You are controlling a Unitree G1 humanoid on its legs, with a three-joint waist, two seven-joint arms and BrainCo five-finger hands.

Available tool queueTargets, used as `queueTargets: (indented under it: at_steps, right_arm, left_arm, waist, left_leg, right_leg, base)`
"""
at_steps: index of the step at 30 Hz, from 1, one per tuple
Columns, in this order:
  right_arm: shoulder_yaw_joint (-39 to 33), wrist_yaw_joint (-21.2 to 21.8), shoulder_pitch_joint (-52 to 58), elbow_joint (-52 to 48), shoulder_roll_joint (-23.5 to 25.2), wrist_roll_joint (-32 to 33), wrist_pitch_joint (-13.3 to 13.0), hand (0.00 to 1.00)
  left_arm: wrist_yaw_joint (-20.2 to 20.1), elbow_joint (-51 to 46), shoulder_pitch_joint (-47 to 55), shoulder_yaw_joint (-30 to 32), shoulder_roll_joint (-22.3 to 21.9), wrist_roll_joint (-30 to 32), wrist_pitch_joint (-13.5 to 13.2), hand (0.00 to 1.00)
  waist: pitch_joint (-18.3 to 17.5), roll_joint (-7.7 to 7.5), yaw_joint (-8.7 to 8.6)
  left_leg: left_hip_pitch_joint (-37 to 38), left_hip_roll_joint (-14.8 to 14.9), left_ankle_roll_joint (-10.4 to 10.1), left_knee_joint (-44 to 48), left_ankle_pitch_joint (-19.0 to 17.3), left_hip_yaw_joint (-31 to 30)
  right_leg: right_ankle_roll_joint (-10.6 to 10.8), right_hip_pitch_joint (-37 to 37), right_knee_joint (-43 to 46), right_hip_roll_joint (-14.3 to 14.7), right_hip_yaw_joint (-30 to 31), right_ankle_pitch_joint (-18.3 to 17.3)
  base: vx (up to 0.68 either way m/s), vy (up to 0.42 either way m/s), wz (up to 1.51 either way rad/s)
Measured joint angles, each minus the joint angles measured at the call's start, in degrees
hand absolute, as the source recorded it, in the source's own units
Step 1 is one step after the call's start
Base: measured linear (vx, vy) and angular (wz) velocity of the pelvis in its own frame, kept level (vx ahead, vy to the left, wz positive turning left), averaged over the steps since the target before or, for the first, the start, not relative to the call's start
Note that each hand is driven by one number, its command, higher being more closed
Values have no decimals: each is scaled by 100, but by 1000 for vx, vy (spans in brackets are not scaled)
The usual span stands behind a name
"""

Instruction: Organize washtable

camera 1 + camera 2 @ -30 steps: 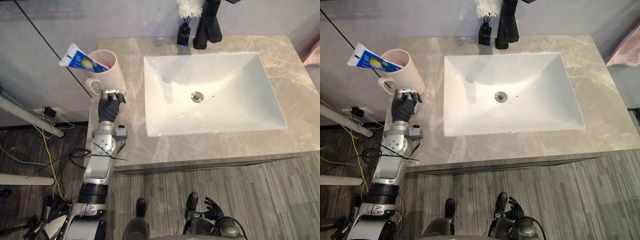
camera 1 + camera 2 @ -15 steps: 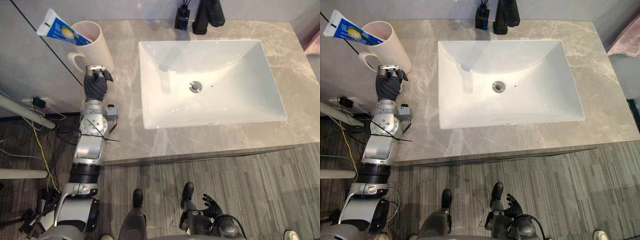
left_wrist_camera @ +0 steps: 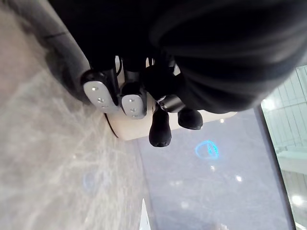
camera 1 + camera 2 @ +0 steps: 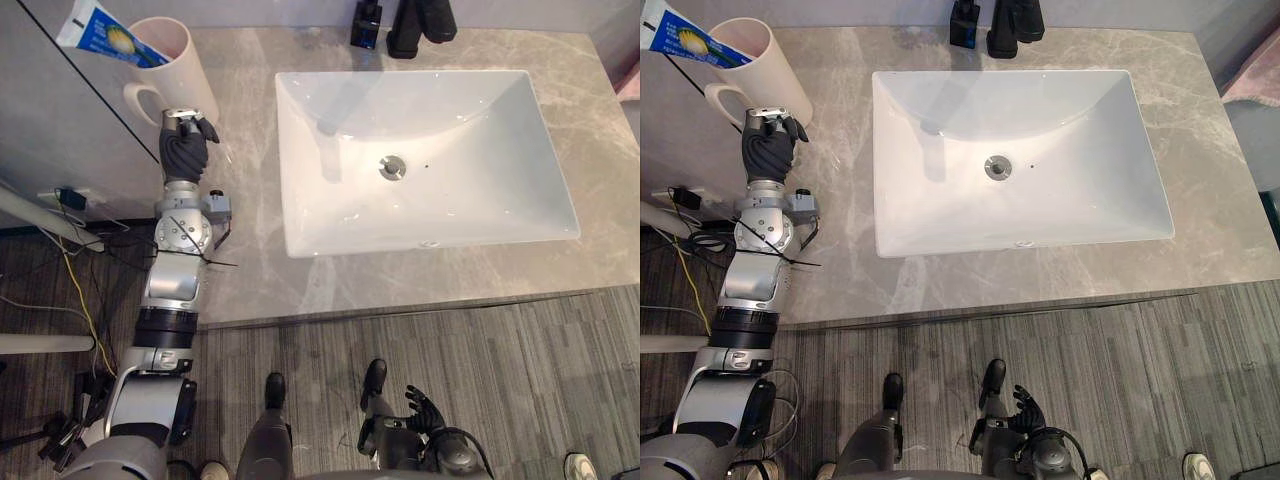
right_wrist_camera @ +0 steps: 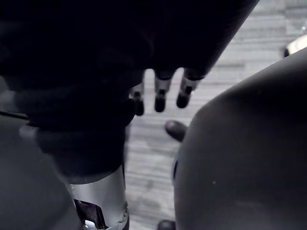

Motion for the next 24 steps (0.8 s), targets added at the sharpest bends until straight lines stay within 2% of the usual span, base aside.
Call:
queueTargets:
  at_steps: [11,17,20,22,23,24]
  right_arm:
    - [24,-1,1,22,2,-3,-14,0]
    - [-22,-5,-54,218,50,-9,-63,0]
    - [-70,-27,-52,279,64,-16,-59,0]
    - [-138,-110,-13,344,38,-58,-56,0]
    - [-141,-117,-11,349,30,-65,-56,0]
    - [-150,-124,-9,380,5,-77,-56,0]
  left_arm:
    - [11,-51,166,-22,-64,115,2,100]
    - [-39,-1276,1483,-234,-508,135,-136,100]
    - [-178,-2235,2562,-627,-943,252,-235,100]
    - [-296,-2770,3368,-956,-1251,497,-246,100]
    - [-300,-2826,3440,-962,-1274,512,-247,100]
    - [-311,-3037,3737,-944,-1367,566,-301,100]
  waist:
    - [1,-5,2]
    - [2,16,27]
    - [-4,54,152]
    - [-49,178,331]
    - [-59,198,333]
    - [-118,294,340]
  left_leg:
    - [46,-1,0,31,0,-45]
    - [303,-14,18,-19,-13,-45]
    - [342,-30,40,27,-37,-55]
    - [485,-22,41,48,-73,-99]
    - [497,-22,42,53,-79,-108]
    - [531,-22,40,91,-109,-178]
  right_leg:
    - [-1,87,-1,-3,-2,1]
    - [4,320,-3,-18,4,-7]
    - [32,393,-1,-42,-9,-30]
    - [84,585,1,-42,-61,-89]
    - [88,608,2,-43,-72,-98]
    - [93,708,2,-44,-152,-127]
  base:
    - [0,1,1]
    - [-1,3,1]
    - [-7,15,5]
    - [8,-4,11]
    - [9,-9,19]
    - [14,-4,28]
